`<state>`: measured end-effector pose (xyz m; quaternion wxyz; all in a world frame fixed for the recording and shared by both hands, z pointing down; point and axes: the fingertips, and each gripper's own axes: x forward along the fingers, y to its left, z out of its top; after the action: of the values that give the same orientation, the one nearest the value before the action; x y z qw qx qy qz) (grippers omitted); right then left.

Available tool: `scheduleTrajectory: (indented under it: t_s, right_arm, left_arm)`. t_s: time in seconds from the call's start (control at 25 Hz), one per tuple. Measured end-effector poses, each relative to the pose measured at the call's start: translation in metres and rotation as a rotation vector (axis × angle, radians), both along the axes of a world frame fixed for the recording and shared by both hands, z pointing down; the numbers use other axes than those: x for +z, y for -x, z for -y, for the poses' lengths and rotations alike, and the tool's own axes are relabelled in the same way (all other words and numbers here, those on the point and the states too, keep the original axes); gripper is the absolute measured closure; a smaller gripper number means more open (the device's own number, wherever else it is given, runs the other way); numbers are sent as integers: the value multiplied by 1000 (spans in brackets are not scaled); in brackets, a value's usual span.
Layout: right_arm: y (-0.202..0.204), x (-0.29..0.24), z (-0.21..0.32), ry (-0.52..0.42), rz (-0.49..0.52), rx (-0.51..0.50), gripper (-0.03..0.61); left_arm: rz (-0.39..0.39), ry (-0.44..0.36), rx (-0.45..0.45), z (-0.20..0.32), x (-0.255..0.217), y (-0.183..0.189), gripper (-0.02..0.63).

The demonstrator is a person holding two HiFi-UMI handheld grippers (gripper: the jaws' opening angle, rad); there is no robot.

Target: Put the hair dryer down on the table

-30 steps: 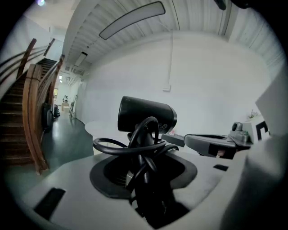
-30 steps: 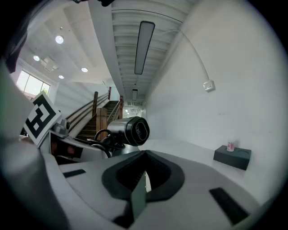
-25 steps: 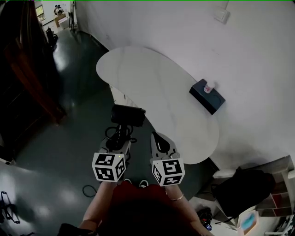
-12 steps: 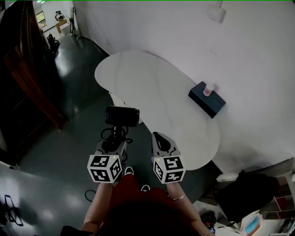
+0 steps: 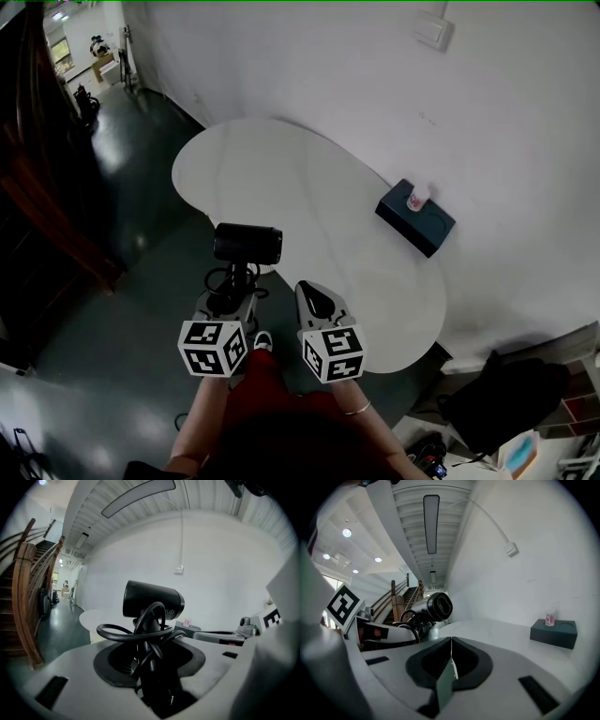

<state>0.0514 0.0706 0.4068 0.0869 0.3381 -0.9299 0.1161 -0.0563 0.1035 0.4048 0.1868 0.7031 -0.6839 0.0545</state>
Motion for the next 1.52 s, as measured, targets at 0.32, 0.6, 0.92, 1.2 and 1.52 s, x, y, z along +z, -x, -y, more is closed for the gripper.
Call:
scheduleTrajectory:
  t_s: [0.32, 0.6, 0.92, 1.2, 1.52]
  right_arm:
    - [64, 10, 72, 16, -26, 39, 563]
    - [106, 15, 125, 24, -63, 110, 563]
    - [123, 21, 165, 19, -103, 216, 563]
    - [117, 29, 185, 29, -137, 290, 563]
    - [94, 39, 209, 53, -131, 391, 563]
  left_arm:
    - [-23, 26, 90, 80, 15, 48, 414]
    - [-44, 57, 143, 140, 24, 94, 414]
    - [-45, 74, 223, 185, 35, 116, 414]
    - [-49, 114, 289, 210, 50, 113, 414]
    - [-35, 167, 351, 236, 71, 96, 414]
